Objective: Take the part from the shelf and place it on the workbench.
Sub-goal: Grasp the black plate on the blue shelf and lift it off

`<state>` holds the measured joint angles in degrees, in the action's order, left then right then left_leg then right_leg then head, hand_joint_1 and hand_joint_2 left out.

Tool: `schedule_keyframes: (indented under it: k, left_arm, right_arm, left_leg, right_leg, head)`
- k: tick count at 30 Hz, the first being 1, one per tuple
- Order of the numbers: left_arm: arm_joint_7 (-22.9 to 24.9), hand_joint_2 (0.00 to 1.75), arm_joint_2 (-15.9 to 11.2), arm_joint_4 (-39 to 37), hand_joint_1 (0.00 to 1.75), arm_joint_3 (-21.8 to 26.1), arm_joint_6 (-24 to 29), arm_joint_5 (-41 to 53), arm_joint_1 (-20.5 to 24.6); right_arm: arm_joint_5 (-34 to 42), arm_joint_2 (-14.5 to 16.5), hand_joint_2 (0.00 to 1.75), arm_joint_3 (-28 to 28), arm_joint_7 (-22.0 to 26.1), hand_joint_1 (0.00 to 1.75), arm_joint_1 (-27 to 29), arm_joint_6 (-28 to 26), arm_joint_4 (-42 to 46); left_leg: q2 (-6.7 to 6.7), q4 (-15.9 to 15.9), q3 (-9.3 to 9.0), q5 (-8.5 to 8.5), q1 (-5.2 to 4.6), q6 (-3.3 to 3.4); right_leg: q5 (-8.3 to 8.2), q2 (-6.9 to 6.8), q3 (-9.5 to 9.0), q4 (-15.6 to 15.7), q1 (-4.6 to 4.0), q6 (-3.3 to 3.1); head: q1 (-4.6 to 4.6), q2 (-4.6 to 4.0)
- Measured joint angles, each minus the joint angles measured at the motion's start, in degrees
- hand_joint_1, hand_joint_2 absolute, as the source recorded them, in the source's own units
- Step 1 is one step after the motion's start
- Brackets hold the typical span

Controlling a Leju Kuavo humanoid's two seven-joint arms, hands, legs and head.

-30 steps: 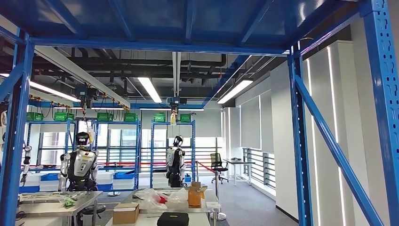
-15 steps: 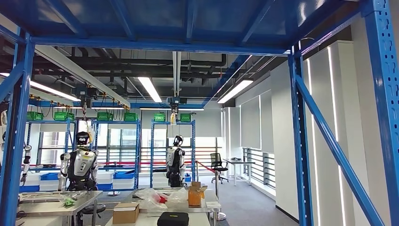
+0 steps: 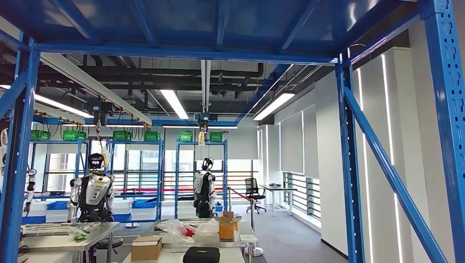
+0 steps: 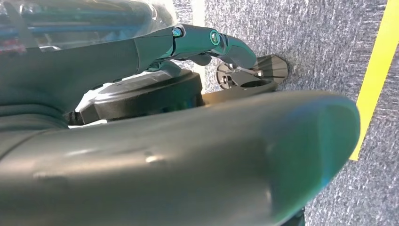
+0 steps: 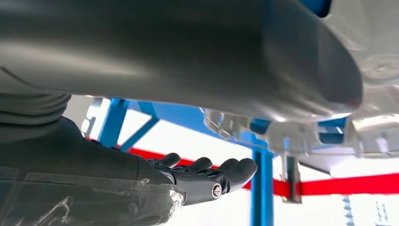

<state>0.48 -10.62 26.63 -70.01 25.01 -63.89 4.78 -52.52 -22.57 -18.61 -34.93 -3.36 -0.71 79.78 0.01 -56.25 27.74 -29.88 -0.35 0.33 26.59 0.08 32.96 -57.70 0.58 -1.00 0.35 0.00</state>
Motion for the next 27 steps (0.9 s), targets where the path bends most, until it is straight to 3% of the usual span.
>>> schedule_keyframes:
  k: [4,8,27]
  left_arm:
    - [-0.07,0.0,0.0,-0.01,0.0,0.0,0.2,0.07,0.02]
    - [-0.07,0.0,0.0,-0.01,0.0,0.0,0.32,0.11,0.03]
    - [-0.23,0.0,-0.03,-0.16,0.0,0.0,-0.91,0.11,0.05]
  right_arm:
    - [3.29,-0.26,0.0,0.28,0.0,0.0,0.37,-1.78,-1.41]
    - [5.35,-0.32,1.75,0.33,0.0,0.0,0.49,-3.03,-2.66]
    - [8.19,-0.85,1.75,-1.78,0.0,0.0,1.23,-3.17,-5.11]
  left_leg:
    - [0.0,0.0,0.01,0.0,0.0,0.0]
    - [0.0,0.0,0.01,0.0,0.0,0.0]
    - [0.0,0.0,0.01,0.0,0.0,0.0]
  right_leg:
    - [0.0,0.0,0.0,0.0,0.0,0.0]
    - [0.0,0.0,0.01,0.0,0.0,0.0]
    - [0.0,0.01,0.0,0.0,0.0,0.0]
  head:
    - [0.01,0.0]
    - [0.0,0.0]
    - [-0.01,0.0]
